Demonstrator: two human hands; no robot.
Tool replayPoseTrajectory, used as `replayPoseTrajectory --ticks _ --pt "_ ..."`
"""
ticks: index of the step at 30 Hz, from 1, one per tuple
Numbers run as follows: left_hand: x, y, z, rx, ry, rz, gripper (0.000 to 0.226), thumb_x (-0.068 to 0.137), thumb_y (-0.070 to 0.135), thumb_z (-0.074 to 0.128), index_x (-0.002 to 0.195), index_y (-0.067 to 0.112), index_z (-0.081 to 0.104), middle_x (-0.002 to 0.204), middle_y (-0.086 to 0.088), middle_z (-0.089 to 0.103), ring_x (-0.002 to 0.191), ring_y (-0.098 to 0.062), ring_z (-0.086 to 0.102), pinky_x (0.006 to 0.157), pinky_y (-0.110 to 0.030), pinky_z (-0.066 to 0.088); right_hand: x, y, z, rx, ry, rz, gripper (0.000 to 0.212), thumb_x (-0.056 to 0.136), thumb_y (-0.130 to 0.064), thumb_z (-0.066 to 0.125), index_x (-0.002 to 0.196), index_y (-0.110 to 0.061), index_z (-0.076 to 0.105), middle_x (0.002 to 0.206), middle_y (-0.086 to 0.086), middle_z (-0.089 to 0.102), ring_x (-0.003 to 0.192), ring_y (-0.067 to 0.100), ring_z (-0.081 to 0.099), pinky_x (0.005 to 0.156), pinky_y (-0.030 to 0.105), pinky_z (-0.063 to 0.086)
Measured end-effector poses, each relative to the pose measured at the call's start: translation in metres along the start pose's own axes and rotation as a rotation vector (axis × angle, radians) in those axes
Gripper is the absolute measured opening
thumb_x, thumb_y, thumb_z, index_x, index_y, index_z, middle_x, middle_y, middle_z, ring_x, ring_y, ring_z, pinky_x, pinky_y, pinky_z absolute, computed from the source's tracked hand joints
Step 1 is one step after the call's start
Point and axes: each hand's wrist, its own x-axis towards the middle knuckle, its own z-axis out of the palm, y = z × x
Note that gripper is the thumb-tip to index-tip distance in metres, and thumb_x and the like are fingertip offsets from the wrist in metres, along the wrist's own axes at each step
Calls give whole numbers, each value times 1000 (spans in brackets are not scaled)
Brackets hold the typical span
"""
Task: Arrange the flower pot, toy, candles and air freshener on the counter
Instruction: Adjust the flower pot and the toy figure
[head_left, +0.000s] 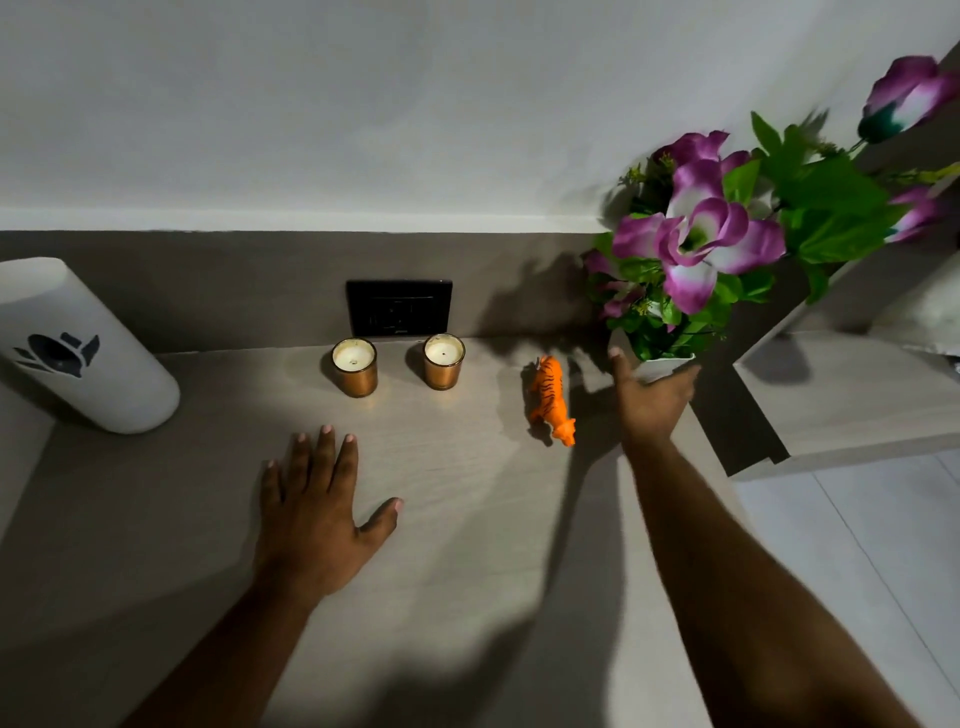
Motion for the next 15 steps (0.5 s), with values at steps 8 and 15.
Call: replayPoseTrajectory --ticks 8,15 --pt "0 2 -5 -3 -2 -8 101 72 84 6 152 23 8 164 -8 5 150 -32 1 118 -57 7 -78 -20 15 -358 -294 -136 44 95 -45 58 107 -4 70 102 20 72 100 40 65 80 38 48" --pt "-1 4 -6 -20 1 -8 101 71 84 6 152 24 7 164 -7 2 150 -30 -3 119 -55 5 -60 -29 20 -467 -289 -77 49 101 -46 47 95 -6 74 95 23 72 92 43 64 83 44 54"
